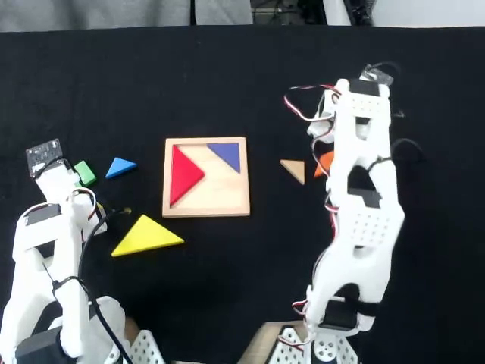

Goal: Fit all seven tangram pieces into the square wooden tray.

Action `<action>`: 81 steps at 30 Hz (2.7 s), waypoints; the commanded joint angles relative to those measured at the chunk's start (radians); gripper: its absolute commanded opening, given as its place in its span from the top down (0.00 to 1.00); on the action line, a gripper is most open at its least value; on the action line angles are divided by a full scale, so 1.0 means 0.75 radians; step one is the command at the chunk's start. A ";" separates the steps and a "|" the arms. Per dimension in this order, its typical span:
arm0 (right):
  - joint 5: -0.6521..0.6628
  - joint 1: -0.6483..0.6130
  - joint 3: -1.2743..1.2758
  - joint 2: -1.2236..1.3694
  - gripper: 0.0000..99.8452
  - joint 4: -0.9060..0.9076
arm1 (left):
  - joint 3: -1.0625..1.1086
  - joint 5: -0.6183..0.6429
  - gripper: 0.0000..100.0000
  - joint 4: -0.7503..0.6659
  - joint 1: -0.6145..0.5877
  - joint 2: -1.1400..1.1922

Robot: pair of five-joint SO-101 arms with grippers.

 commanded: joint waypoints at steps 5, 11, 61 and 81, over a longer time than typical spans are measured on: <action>-0.049 0.006 -0.214 0.146 0.76 0.113 | -0.007 0.008 0.88 -0.016 0.001 -0.025; -0.033 0.027 -0.357 0.255 0.77 0.174 | -0.007 0.008 0.88 -0.016 0.001 -0.025; 0.475 -0.726 0.600 -0.560 0.99 -0.133 | 0.003 0.008 0.88 -0.020 0.003 -0.027; 0.417 -0.800 0.363 -0.251 0.88 -0.004 | 0.003 0.008 0.88 -0.020 -0.001 -0.029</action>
